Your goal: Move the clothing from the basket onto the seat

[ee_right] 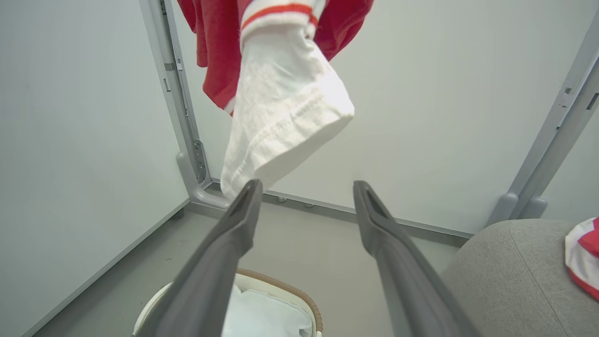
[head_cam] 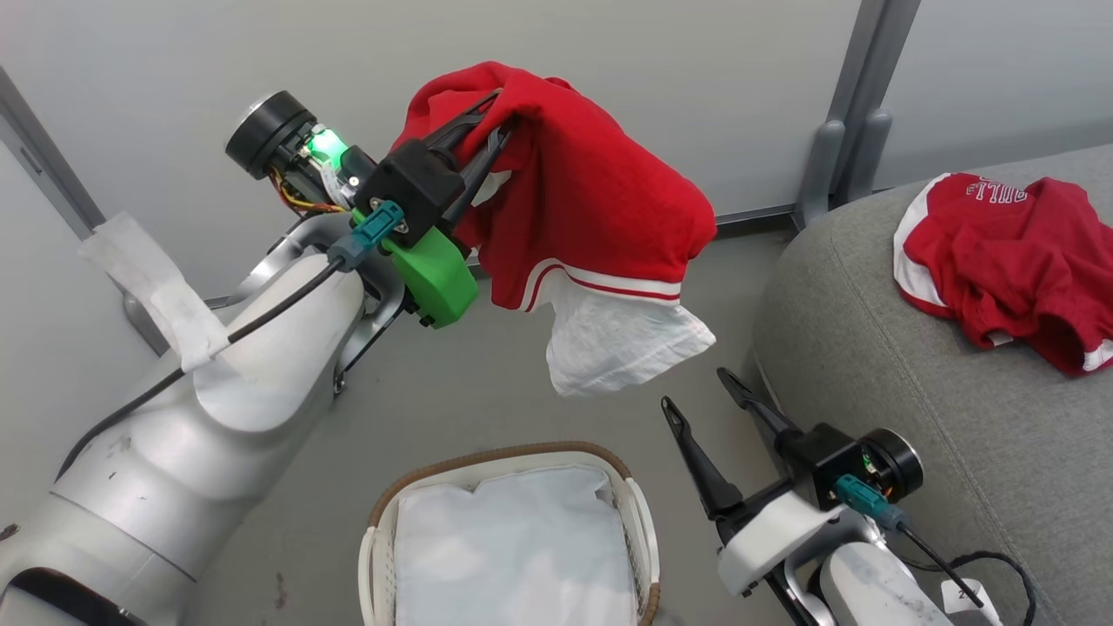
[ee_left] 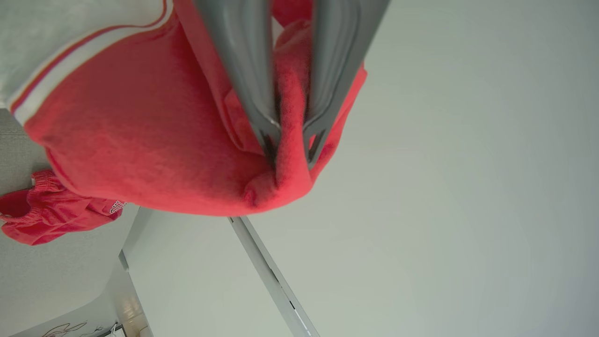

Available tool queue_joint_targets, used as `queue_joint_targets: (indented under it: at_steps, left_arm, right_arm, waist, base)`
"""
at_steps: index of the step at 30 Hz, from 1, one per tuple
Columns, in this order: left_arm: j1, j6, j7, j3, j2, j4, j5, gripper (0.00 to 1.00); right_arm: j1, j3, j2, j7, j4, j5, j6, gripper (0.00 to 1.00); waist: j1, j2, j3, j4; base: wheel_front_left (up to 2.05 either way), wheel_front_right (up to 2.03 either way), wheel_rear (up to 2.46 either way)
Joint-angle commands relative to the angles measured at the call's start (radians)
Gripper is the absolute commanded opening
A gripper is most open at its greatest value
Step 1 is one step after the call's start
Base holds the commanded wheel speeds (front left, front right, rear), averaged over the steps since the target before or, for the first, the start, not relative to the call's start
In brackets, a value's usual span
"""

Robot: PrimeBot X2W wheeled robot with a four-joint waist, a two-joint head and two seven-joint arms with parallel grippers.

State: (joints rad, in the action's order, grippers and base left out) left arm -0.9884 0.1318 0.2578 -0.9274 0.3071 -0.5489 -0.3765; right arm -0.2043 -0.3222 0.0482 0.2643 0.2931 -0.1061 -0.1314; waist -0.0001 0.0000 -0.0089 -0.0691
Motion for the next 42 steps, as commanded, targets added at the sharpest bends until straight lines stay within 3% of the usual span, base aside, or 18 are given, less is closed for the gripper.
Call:
queue_joint_targets:
  at_steps: [1, 18, 19, 20, 22, 23, 34, 35, 38, 42]
  left_arm:
    - [-0.019, -0.002, 0.007, -0.001, -0.001, 0.005, -0.007, 0.0]
    - [0.009, -0.002, 0.008, -0.022, -0.034, 0.069, -0.021, 0.0]
    - [0.016, -0.002, 0.008, -0.023, -0.037, 0.075, -0.023, 0.0]
    - [0.021, -0.002, 0.008, -0.023, -0.039, 0.078, -0.026, 0.0]
    - [0.032, -0.003, 0.007, -0.018, -0.04, 0.084, -0.03, 0.0]
    - [0.039, -0.004, 0.007, -0.014, -0.041, 0.086, -0.033, 0.0]
    - [0.165, -0.03, 0.007, 0.035, -0.051, 0.103, -0.069, 0.0]
    - [0.186, -0.035, 0.007, 0.045, -0.056, 0.104, -0.079, 0.03]
    - [0.244, -0.036, 0.007, 0.07, -0.071, 0.1, -0.095, 0.98]
    - [0.326, -0.035, 0.007, 0.104, -0.097, 0.096, -0.105, 1.0]
  right_arm:
    - [-0.026, -0.003, 0.004, 0.0, 0.002, -0.011, 0.001, 1.0]
    - [-0.198, -0.062, 0.004, 0.0, 0.049, -0.037, 0.001, 1.0]
    - [-0.21, -0.067, 0.004, 0.0, 0.052, -0.039, 0.001, 0.9]
    - [-0.221, -0.068, 0.004, 0.0, 0.051, -0.042, 0.001, 0.47]
    - [-0.235, -0.07, 0.004, 0.0, 0.056, -0.043, 0.001, 0.12]
    - [-0.241, -0.069, 0.004, 0.0, 0.055, -0.041, 0.001, 0.0]
    - [-0.229, -0.017, 0.004, 0.0, -0.001, -0.028, 0.001, 0.0]
    - [-0.226, -0.011, 0.004, 0.0, -0.009, -0.023, 0.001, 0.0]
    - [-0.217, 0.012, 0.004, 0.0, -0.033, -0.014, 0.001, 0.0]
    - [-0.211, 0.04, 0.004, 0.0, -0.06, -0.003, 0.001, 0.0]
  waist:
    - [0.0001, 0.0, 0.001, 0.002]
    - [0.0001, 0.0, 0.013, 0.037]
    - [0.0001, 0.0, 0.013, 0.039]
    - [0.0001, 0.0, 0.013, 0.04]
    - [0.0001, 0.0, 0.014, 0.044]
    - [0.0001, 0.0, 0.015, 0.045]
    - [0.0001, 0.0, 0.023, 0.045]
    - [0.0001, 0.0, 0.024, 0.043]
    - [0.0001, 0.0, 0.025, 0.041]
    - [0.0001, 0.0, 0.026, 0.038]
  base:
    - [0.0, 0.0, 0.0]
    - [0.0, 0.0, 0.0]
    - [0.0, 0.0, 0.0]
    - [0.0, 0.0, 0.0]
    - [0.0, 0.0, 0.0]
    - [0.0, 0.0, 0.0]
    - [0.0, 0.0, 0.0]
    - [0.0, 0.0, 0.0]
    - [0.0, 0.0, 0.0]
    - [0.0, 0.0, 0.0]
